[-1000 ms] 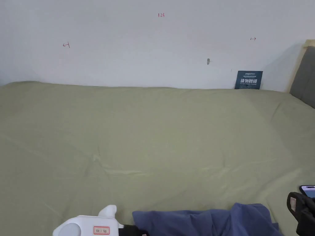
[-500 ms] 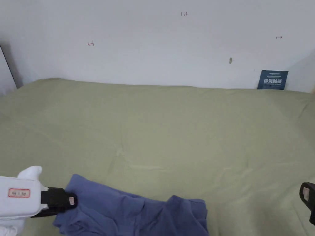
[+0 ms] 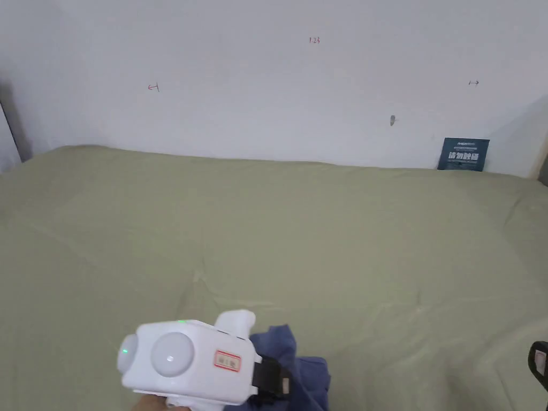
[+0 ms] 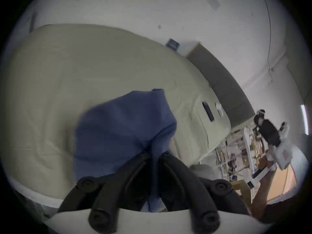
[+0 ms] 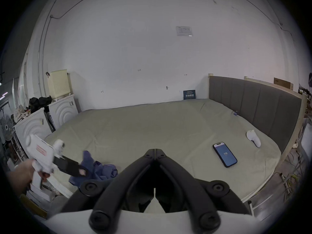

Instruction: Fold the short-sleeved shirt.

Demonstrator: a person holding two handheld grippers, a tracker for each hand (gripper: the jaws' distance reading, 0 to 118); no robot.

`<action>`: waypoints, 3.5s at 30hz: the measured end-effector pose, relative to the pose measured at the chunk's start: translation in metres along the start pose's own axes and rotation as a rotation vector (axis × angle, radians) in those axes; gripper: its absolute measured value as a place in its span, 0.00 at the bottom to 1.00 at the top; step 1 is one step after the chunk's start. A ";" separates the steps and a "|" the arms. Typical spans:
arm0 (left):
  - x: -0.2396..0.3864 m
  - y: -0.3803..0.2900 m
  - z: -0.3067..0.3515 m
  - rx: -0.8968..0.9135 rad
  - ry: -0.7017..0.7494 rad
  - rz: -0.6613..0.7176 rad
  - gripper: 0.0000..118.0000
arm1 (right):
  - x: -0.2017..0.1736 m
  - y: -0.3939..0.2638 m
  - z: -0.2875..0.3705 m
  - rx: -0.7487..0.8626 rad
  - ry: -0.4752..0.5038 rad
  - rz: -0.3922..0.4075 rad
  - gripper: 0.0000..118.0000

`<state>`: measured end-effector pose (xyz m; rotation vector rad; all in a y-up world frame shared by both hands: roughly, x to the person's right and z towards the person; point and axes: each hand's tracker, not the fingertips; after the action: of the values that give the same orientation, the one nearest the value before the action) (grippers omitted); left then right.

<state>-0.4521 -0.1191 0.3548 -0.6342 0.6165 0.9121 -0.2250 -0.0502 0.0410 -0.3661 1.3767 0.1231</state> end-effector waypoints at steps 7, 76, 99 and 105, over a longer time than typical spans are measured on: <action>-0.023 -0.021 -0.065 -0.046 -0.185 0.194 0.59 | 0.013 -0.003 0.007 -0.002 -0.022 -0.015 0.00; -0.133 -0.031 -0.016 -0.002 -0.118 0.235 0.27 | -0.083 -0.172 -0.225 -0.672 0.850 -0.414 0.00; -0.328 0.011 0.232 0.101 0.295 0.249 0.24 | -0.078 -0.073 -0.161 -0.357 0.756 -0.197 0.00; -0.382 0.014 0.277 0.075 0.450 0.353 0.24 | -0.068 -0.081 -0.152 -0.399 0.669 -0.163 0.00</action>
<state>-0.5856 -0.1093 0.8071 -0.6794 1.1880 1.0746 -0.3562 -0.1670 0.0992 -0.9096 1.9755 0.1471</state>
